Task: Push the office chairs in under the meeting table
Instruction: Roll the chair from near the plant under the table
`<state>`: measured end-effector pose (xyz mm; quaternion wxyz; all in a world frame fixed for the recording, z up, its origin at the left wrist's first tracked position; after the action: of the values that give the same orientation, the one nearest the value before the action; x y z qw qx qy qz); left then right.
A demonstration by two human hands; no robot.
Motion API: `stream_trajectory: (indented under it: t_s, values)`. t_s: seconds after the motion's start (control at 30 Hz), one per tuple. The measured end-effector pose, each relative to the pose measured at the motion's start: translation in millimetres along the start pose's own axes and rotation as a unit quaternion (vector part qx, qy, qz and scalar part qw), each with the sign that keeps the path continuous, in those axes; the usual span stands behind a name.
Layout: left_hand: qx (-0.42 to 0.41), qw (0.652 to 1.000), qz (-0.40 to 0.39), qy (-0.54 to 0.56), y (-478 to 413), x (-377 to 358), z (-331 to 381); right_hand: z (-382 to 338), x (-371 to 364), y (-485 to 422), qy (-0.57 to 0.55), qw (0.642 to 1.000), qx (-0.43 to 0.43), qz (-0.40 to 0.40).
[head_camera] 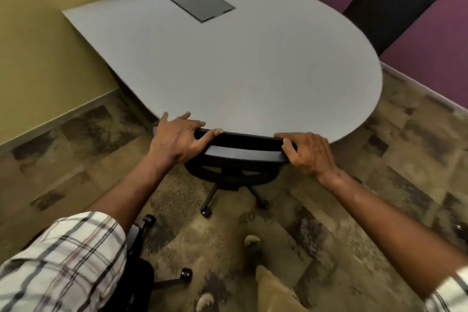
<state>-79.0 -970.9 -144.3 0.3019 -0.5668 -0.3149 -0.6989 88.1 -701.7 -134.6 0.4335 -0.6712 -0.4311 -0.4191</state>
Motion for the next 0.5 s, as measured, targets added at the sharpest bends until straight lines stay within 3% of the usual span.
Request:
stream_trajectory:
  t_s: [0.5]
  values:
    - [0.009,1.0,-0.001,-0.03,0,1,10,15,-2,-3,0.021,0.999,0.038,0.017]
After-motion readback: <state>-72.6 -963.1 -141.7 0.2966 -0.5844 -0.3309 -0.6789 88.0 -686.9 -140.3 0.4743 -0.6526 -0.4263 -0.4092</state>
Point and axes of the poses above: each hand's wrist, its own y-axis away from the middle knuckle, its own x-axis out of the back of the hand, z = x × y, the point moved 5 cm from there along -y, towards the middle knuckle, and after that the axes turned 1 degree about y, right-handed, at the moved point
